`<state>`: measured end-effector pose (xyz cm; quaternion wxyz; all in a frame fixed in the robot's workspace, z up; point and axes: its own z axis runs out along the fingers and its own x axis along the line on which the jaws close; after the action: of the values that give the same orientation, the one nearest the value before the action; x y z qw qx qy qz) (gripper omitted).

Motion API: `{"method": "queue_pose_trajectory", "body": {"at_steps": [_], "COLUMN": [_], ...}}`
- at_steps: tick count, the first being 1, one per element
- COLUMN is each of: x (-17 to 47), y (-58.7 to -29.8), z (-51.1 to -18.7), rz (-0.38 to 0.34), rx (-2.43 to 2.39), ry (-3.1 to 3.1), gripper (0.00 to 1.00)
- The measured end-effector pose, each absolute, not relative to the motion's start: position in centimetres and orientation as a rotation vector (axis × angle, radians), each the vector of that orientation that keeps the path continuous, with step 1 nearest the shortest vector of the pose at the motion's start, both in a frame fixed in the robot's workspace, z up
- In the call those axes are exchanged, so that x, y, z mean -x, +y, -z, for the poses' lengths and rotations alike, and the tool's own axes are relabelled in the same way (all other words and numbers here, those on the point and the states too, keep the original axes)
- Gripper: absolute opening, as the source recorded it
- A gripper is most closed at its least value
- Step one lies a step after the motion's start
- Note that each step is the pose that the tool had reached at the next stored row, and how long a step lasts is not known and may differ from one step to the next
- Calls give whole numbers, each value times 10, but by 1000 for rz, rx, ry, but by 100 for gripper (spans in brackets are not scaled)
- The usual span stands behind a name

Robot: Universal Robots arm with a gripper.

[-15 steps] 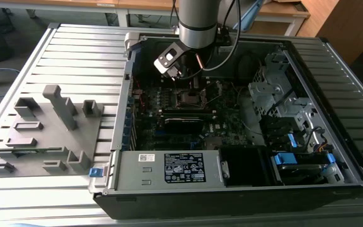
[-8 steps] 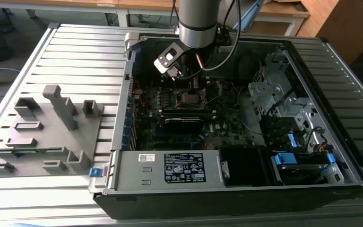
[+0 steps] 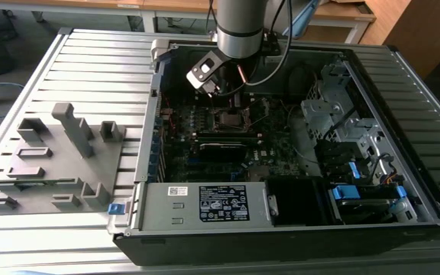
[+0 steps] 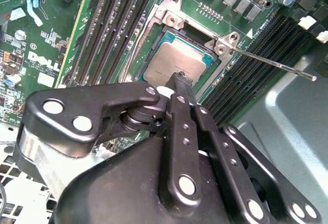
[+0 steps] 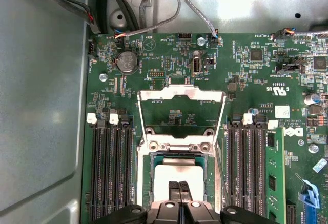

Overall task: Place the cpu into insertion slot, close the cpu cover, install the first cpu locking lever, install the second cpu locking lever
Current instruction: 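Place the cpu into insertion slot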

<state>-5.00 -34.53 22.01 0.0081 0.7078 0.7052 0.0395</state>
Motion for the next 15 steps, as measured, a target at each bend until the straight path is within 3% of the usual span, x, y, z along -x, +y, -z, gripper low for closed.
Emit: {"method": "queue_pose_trajectory", "body": {"at_steps": [15], "x": [50], "y": [-345], "z": [-213], "rz": [-120], "rx": [-2214], "ry": [2206], "gripper": [11]}}
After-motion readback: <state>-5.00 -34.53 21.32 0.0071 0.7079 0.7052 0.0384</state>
